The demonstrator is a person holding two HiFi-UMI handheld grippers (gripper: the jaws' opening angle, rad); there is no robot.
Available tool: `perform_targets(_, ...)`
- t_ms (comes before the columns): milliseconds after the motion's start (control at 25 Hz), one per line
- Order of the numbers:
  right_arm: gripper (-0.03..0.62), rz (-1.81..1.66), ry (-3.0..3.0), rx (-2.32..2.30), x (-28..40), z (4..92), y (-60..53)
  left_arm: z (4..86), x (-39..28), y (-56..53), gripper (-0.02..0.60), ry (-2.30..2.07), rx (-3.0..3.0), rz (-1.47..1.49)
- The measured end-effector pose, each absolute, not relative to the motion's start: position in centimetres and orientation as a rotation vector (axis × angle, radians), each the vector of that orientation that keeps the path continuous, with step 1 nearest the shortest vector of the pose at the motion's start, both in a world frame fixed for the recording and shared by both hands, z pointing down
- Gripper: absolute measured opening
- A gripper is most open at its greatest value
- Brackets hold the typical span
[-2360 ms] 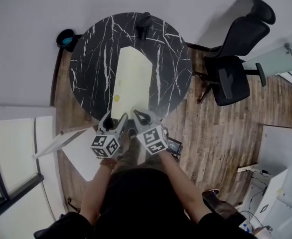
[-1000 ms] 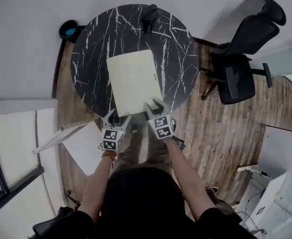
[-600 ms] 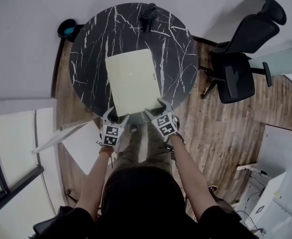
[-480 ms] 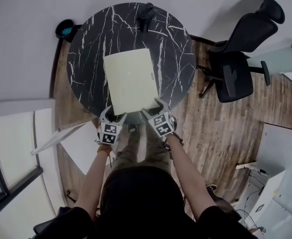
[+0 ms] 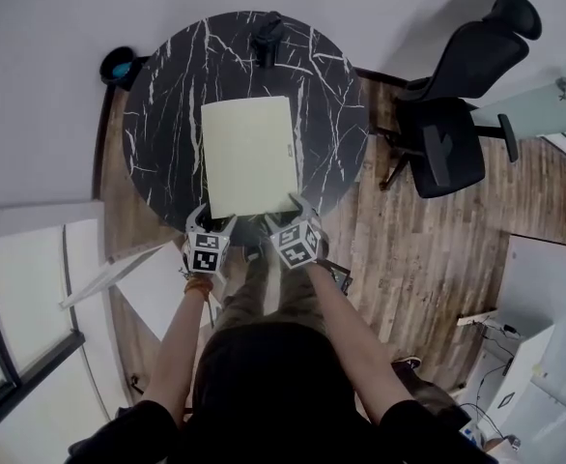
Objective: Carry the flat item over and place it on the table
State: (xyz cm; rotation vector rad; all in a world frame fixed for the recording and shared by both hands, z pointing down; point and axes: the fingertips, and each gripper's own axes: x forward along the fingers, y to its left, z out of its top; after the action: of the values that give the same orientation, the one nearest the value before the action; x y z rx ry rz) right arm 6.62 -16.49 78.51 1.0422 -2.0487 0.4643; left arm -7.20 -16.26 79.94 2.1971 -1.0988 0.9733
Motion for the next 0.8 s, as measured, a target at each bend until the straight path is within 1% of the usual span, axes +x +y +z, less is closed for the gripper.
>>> perform_targets(240,0.322,0.445,-1.987,1.048,6.6,78.9,-16.3,79.7,-7.1,-16.3,0.333,-1.122,2.214,0.973)
perform_targets(360,0.322,0.444,-1.990,1.030,6.7,77.9,-16.2,78.2,-7.3,-16.5,0.333,-1.175,2.256,0.945)
perform_targets(600,0.321,0.427,-2.193,1.167,4.5,70.2,-14.7,70.2,-6.9,-16.3,0.333,-1.318,2.469,0.747)
perform_targets(800,0.316,0.310,-2.404,1.325,2.2,61.5,-14.7,61.6,-6.3,-16.8,0.333,-1.481,2.592,0.508)
